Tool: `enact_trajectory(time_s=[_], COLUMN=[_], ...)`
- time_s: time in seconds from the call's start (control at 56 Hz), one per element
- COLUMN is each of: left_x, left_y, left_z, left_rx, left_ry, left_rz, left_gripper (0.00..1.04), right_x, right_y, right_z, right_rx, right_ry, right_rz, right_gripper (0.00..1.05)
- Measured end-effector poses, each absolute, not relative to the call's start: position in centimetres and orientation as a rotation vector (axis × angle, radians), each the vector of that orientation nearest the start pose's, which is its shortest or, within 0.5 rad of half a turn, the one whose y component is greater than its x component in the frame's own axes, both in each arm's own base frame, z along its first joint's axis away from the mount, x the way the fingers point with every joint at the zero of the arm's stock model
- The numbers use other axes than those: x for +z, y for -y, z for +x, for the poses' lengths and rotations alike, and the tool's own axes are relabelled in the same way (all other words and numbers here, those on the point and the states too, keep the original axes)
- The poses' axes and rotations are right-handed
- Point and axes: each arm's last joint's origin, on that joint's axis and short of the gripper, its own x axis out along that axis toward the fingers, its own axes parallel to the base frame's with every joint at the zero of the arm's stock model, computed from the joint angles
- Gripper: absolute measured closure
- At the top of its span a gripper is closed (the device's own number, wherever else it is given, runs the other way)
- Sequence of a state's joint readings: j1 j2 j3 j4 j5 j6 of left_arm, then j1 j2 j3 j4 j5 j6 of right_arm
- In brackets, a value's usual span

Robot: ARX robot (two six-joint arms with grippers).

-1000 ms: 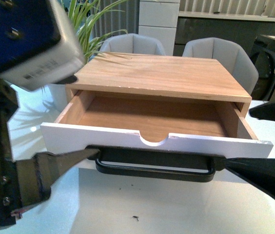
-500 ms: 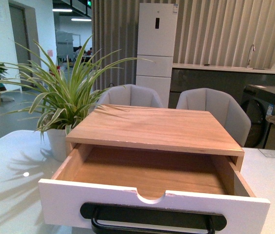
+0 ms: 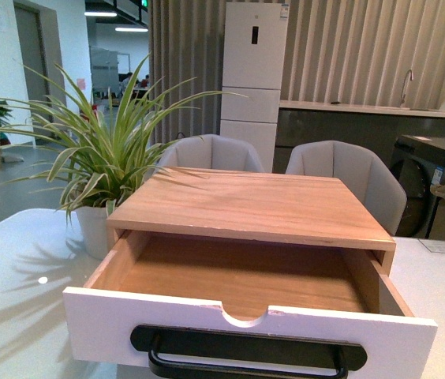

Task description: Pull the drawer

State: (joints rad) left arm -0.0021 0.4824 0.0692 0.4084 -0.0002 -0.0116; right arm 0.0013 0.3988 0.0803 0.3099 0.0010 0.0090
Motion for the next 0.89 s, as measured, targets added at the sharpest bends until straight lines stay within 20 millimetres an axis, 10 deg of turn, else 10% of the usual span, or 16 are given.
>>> enact_trajectory(time_s=[0.196, 0.893], left_x=[17.8, 17.0], left_y=[0.0, 0.0], left_z=[12.4, 10.7], left_rx=[-0.002, -0.002], left_ry=[-0.001, 0.012], left_rz=[-0.012, -0.008], left_gripper=[1.02, 1.02], right_x=[18.1, 17.1], right_y=[0.0, 0.0], right_z=[11.9, 9.7], right_rx=[0.001, 0.001], right_ry=[-0.002, 0.017], right_rz=[0.006, 0.003], right_gripper=[1.02, 1.03])
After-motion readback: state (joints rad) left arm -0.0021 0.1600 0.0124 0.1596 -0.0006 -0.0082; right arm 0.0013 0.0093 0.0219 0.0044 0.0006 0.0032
